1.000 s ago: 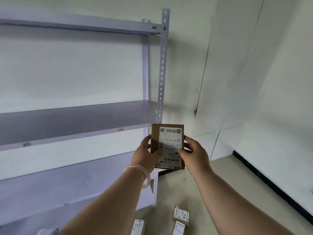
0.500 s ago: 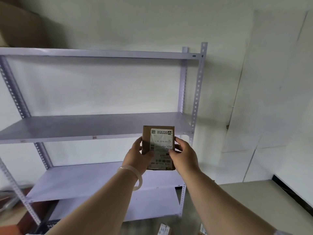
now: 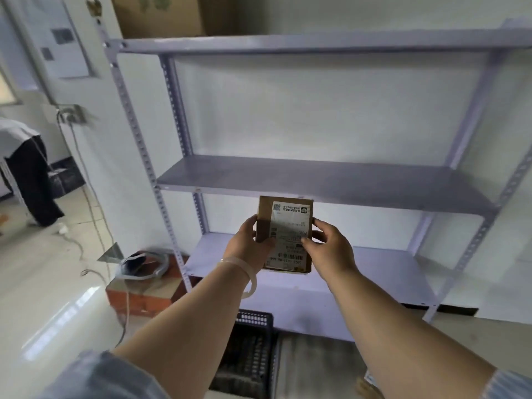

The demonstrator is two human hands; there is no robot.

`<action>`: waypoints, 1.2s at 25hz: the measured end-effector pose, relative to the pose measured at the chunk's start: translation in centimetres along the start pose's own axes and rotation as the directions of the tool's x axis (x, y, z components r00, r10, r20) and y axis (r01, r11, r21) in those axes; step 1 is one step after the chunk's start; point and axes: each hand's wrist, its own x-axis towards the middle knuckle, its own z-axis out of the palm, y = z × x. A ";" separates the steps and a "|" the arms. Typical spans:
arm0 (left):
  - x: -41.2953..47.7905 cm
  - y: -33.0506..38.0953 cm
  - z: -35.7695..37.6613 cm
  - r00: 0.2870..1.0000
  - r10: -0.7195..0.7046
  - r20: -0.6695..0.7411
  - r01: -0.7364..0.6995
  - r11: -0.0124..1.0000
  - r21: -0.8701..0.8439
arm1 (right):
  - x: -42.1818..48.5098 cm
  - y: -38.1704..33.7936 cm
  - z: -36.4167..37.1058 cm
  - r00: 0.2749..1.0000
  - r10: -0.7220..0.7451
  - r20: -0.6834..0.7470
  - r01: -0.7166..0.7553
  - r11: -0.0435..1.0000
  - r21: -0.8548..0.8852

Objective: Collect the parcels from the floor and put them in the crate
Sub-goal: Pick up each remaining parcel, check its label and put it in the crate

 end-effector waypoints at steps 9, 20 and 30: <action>5.9 -13.0 -9.6 0.989 -0.146 0.036 0.146 0.989 0.012 | 1.6 1.8 16.8 0.987 0.112 0.114 -0.108 0.993 -0.043; 16.9 -25.4 -7.5 0.910 -0.402 0.099 0.398 0.916 0.054 | 10.4 12.2 28.0 0.900 0.356 0.250 -0.338 0.934 -0.115; 23.9 -44.2 -1.0 0.788 -0.544 0.289 0.533 0.837 0.122 | 11.6 29.5 38.7 0.752 0.637 0.169 -0.621 0.771 -0.144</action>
